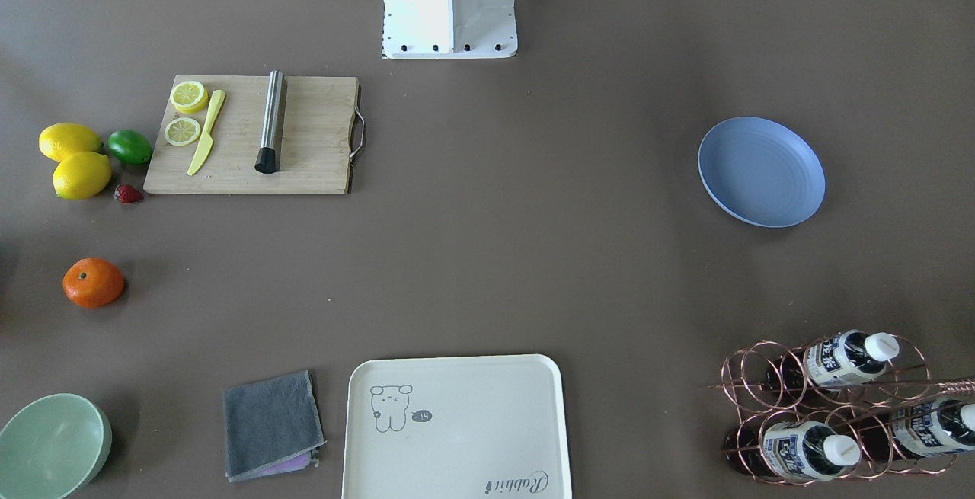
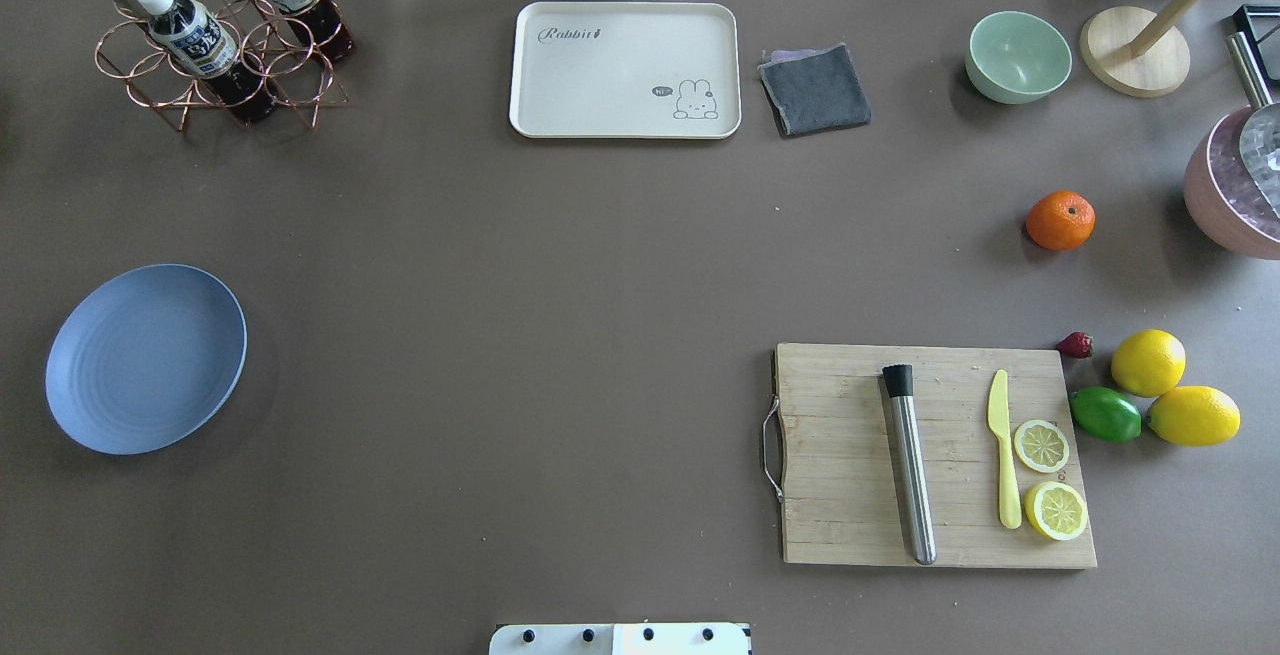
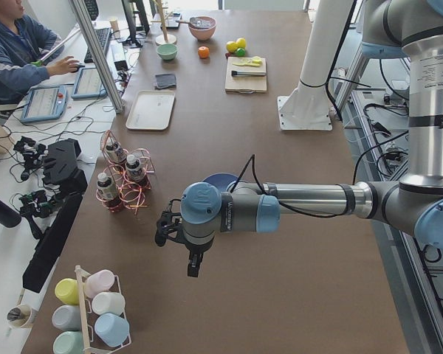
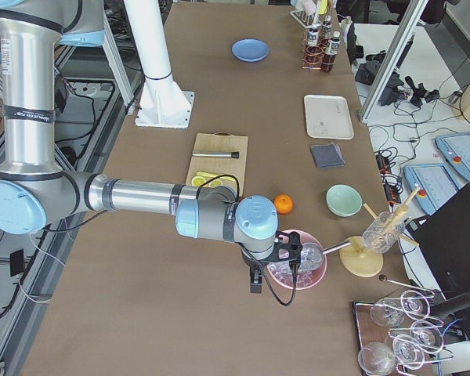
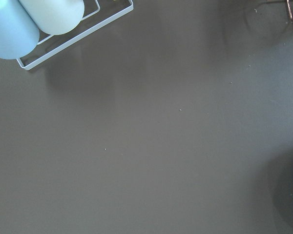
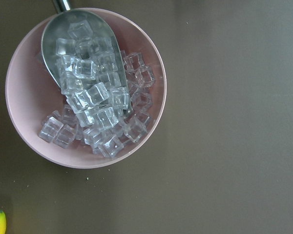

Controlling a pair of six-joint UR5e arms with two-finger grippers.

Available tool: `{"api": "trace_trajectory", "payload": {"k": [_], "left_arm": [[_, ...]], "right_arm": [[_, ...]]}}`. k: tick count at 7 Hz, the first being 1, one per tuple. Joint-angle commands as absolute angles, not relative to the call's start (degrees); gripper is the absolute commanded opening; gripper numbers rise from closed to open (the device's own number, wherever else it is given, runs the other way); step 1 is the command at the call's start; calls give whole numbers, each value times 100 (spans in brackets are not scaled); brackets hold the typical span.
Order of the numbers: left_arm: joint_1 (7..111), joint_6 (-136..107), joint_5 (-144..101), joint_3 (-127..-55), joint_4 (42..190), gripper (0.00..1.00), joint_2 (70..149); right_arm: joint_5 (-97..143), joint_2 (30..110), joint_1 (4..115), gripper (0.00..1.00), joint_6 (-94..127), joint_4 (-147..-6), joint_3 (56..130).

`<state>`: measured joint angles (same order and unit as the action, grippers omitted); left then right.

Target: Pick orange to plate

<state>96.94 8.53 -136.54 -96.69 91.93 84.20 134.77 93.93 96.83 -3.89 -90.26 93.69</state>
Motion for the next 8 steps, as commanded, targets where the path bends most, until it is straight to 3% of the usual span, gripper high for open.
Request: {"api": "trace_trajectory", "payload": {"k": [1,8], "left_arm": [[9703,853,-13650,-9694,9193,98,8420],[9677,870,-13975,-9712,9263,98,8551]], "right_arm": [[13474,9378,9633,100,-387,-9026,9387],[13491,9378,9633,100,-396,-9026,9396]]}}
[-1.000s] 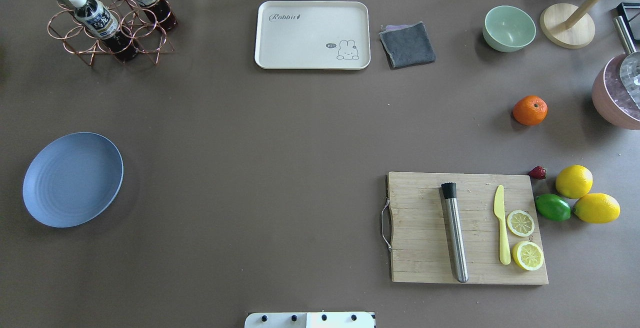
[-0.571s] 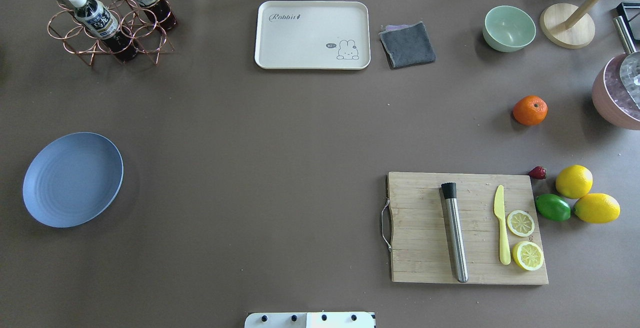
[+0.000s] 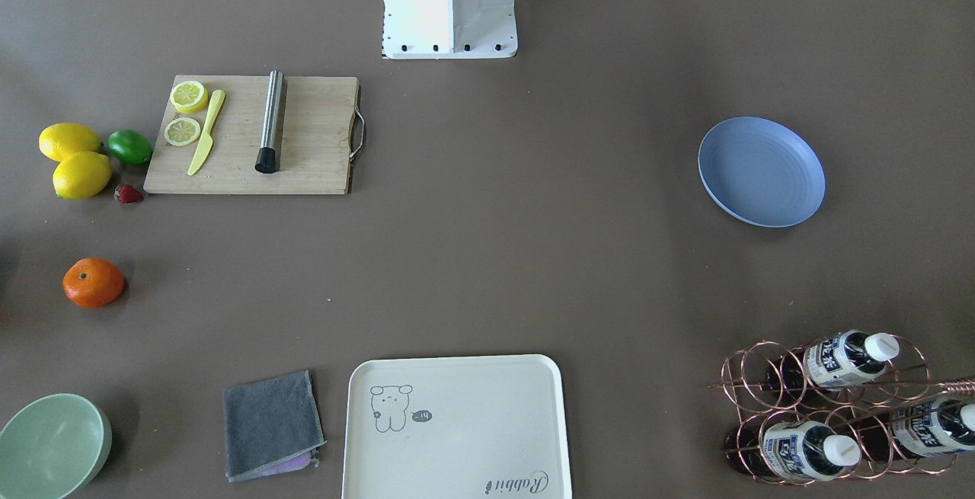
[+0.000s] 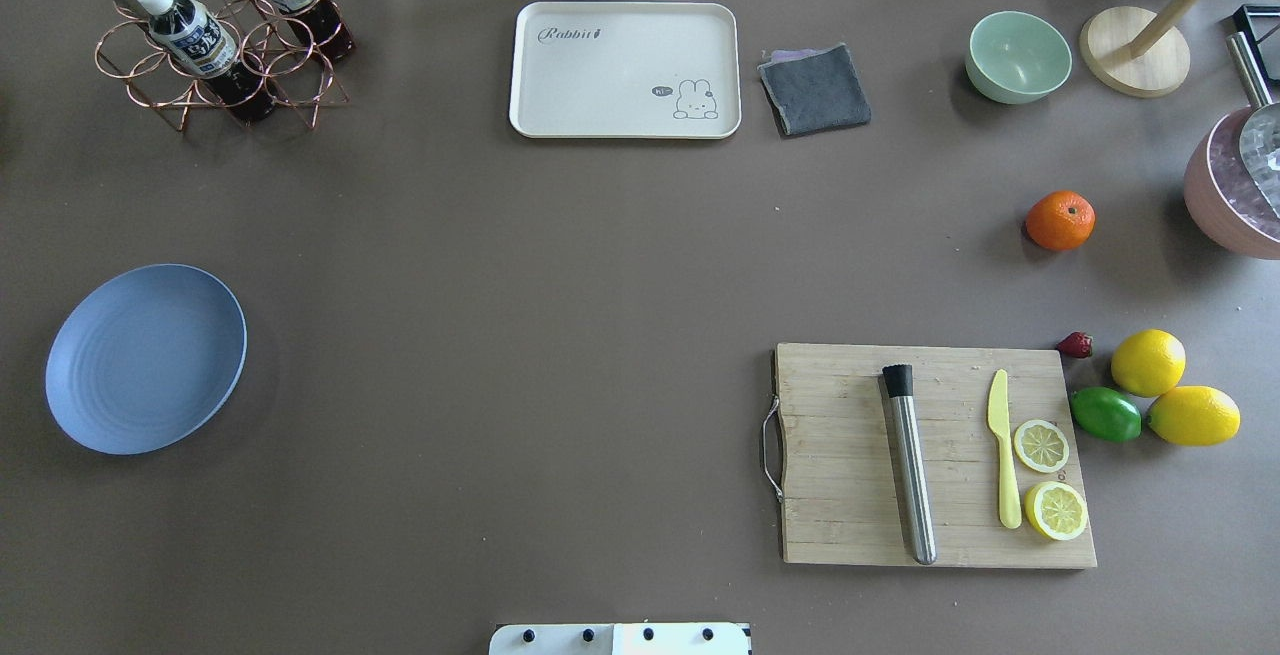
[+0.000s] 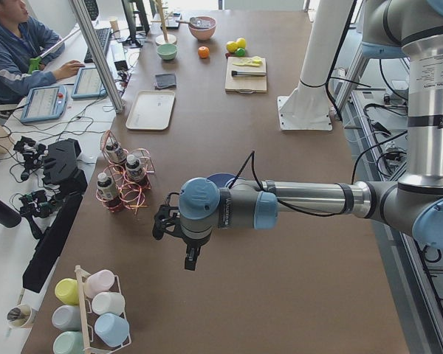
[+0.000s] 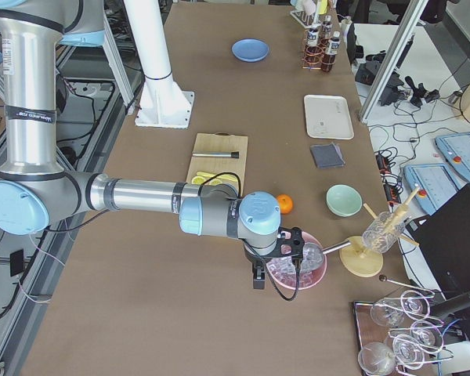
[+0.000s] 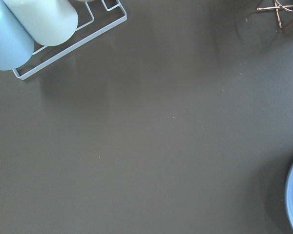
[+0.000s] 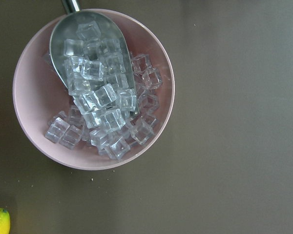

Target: Pick orange to plate

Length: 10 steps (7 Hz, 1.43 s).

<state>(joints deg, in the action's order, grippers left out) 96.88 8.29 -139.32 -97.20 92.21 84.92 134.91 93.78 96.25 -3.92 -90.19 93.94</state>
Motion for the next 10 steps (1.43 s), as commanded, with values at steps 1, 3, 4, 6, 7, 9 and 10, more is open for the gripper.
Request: {"api": "trace_trajectory", "payload": {"k": [1,3,4,6,7,9,10], "left_arm": [[9677,853,-14044,-9703,9725,98,8534],[9685,808,-14088,-9729,10456,98,8386],[9659,591,-14567,-9651,10633,98,8359],[9371,-592,-14950,-9633,11281,98,8569],[8960,-693,-14881,-9511,11816,99,8465],[8248,-1848,-14197,-9152,12764,98,8394],[7905,-2577,-14142,-8714,13710,98,8394]], "right_arm": [[13517,9378,9624,100,-396,-9018,9422],[13614,9352,9581,100,-396,-9018,9588],[13614,9352,9467,100,-404,-9009,9806],[13772,9352,9213,100,-369,-9018,10168],[13720,9308,8915,100,57,-9009,10239],[13275,9281,8056,100,2325,-7883,10354],[12880,9307,7503,100,3286,-7222,10327]]}}
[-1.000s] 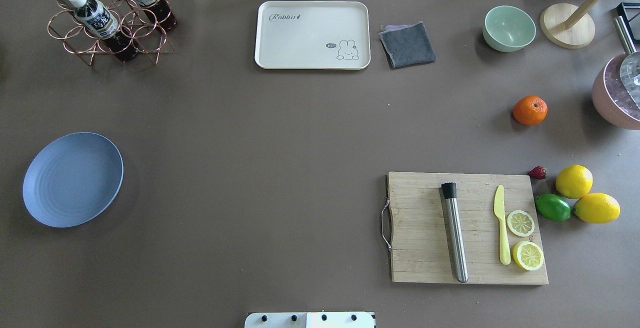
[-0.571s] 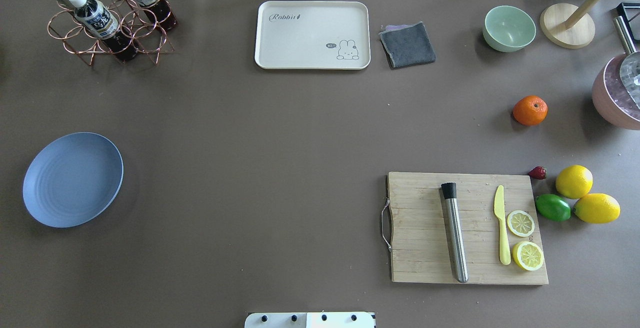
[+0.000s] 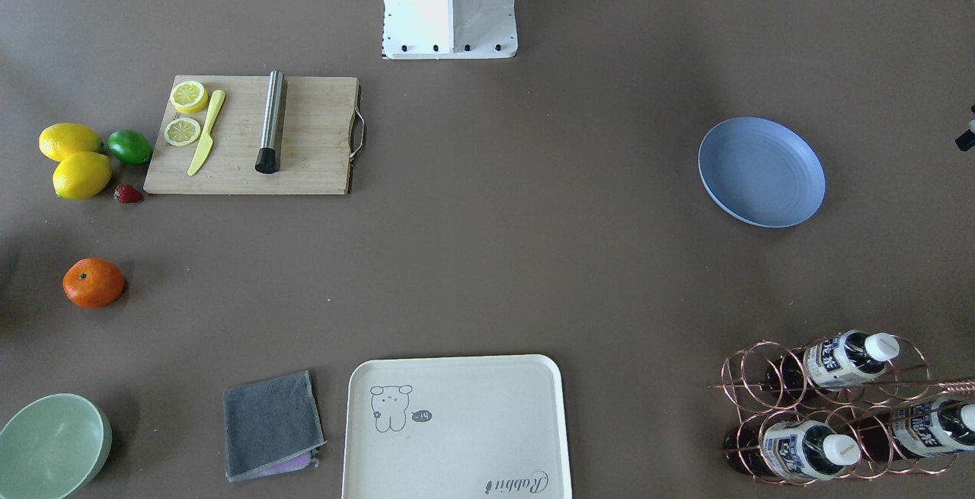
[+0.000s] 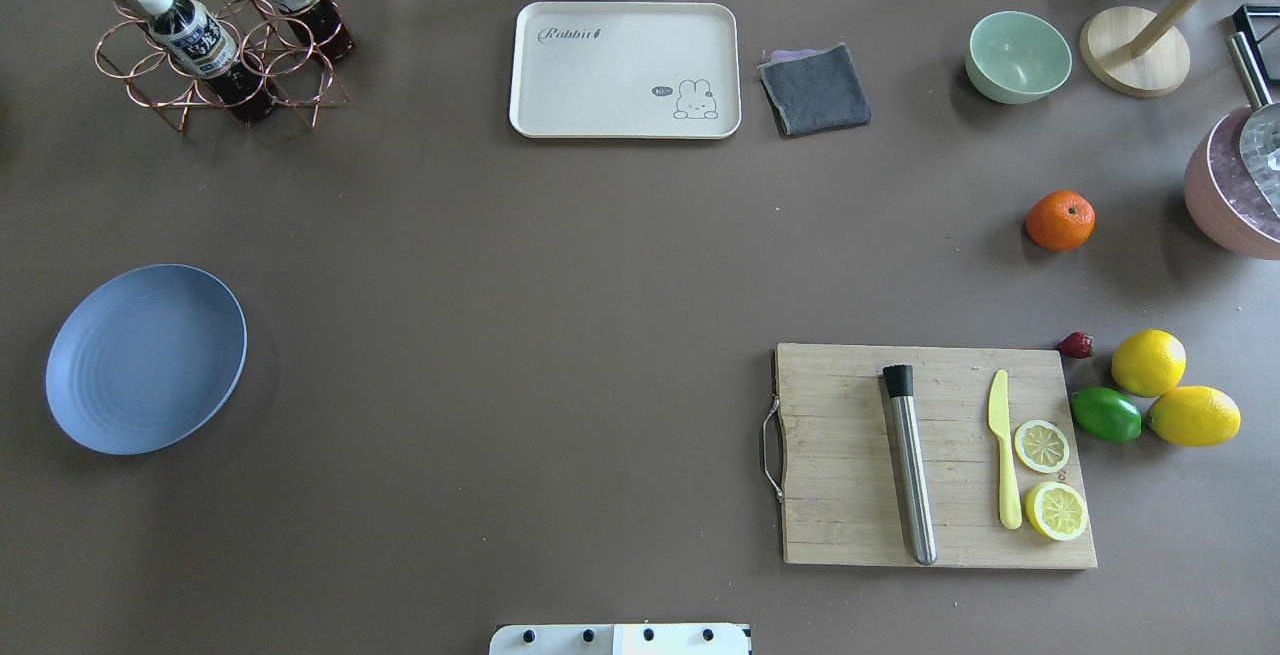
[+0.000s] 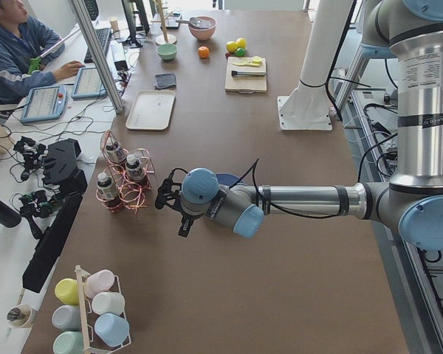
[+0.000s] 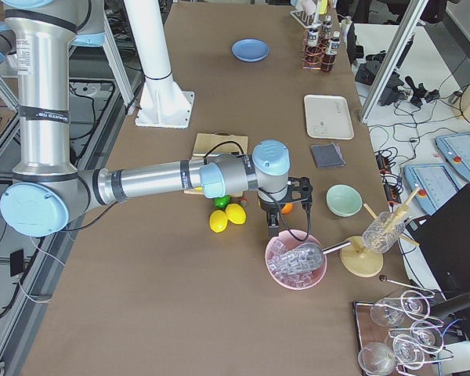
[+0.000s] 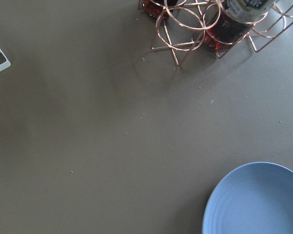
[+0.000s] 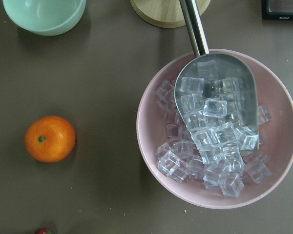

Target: Pick orange to plate

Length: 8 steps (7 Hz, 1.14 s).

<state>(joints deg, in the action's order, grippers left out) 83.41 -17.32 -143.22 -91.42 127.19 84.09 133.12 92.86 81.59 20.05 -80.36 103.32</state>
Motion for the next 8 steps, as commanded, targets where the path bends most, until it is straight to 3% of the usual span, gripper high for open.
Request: {"api": "trace_trajectory", "payload": {"k": [1,4,6,7,8], "left_arm": [[7336,-3445,-13785,-8292,14816,98,8394],[5611,-4990,-12606,-7823,16380,95,8402],[5590,-4983,-12656,-7813,16444,79,8359],[5590,-4992,-12682,-7840,16566,64,8271],[5590,-4940,-12683,-7814,16585,38,8253]], "right_arm": [[12780,9316,7140,100,3670,-6911,10310],[12779,9316,7049,100,3683,-6829,10310],[12762,9308,7049,100,3683,-6829,10310],[12762,9308,7049,100,3683,-6829,10310],[12762,9308,7049,100,3683,-6829,10310]]}}
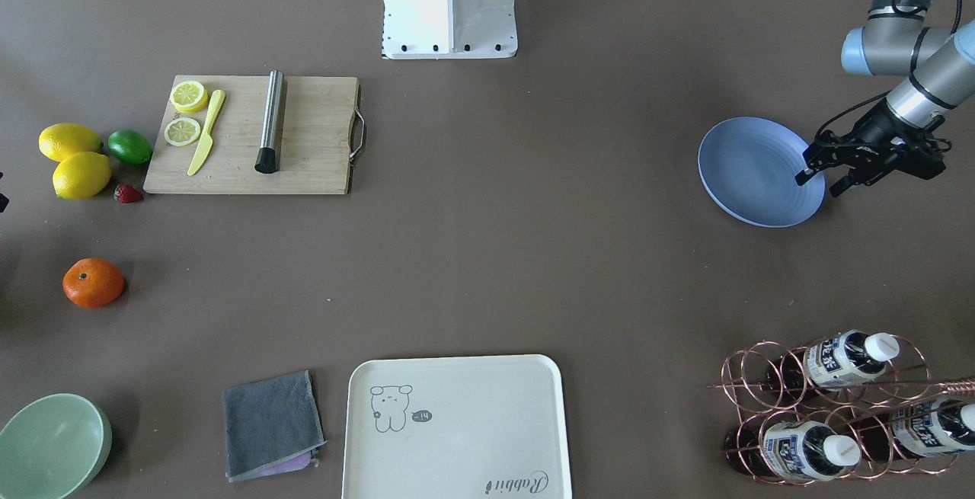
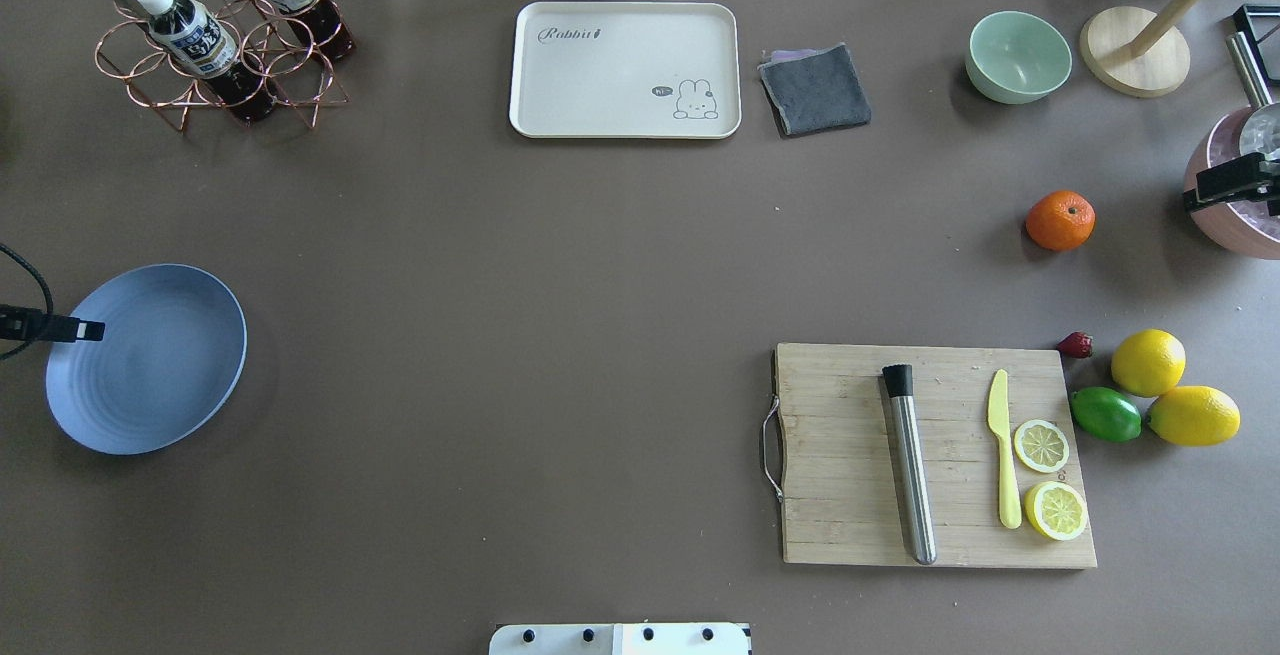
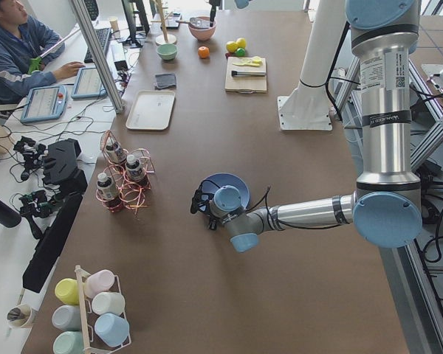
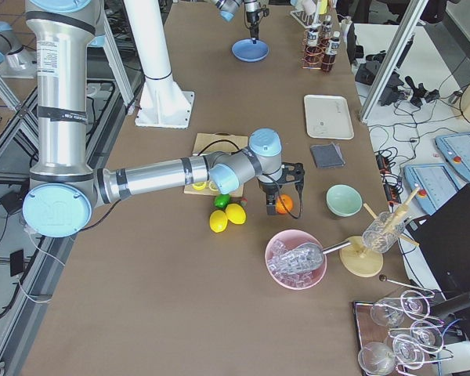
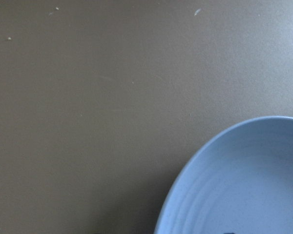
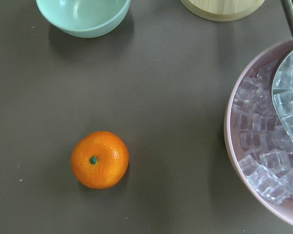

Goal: Pick orange to plate
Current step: 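Push the light blue plate toward the table center with the left gripper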

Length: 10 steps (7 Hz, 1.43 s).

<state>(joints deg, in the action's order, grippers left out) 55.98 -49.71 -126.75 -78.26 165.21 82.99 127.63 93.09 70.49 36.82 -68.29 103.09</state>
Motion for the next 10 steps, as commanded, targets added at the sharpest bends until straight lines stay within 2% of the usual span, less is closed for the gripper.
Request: {"api": "trace_trajectory", "payload": {"k": [1,2,3,4,6,7,8,10], "left_arm": [[5581,-4948,-12683,-7813,16689,21,8218],[5581,-4948,-12683,-7813,16717,3,8192],[5590,-4948,-12709,-7840,16725,0,8183],[5633,-4957,-13301,-7866,16726,0,8191],[6448,-5323,-14366,-8128,16595,0,8384],[6442,-6475,-14344,-8452,16585,0,8698],[6390,-7000,-14283,-8472,16559,0,9154],[5927,-7101,-13592,-8760,15859,0,9526]], "right_arm": [[12744,9308,7049,100,3683,-6829,10310],[12718,9308,7049,100,3683,-6829,10310],[12726,9308,7049,100,3683,-6829,10310],[12718,9308,7049,100,3683,-6829,10310],[12718,9308,7049,100,3683,-6829,10318],[12718,9316,7049,100,3683,-6829,10318],[12726,9308,7049,100,3683,-6829,10318],[12727,9316,7049,100,3691,-6829,10318]]}}
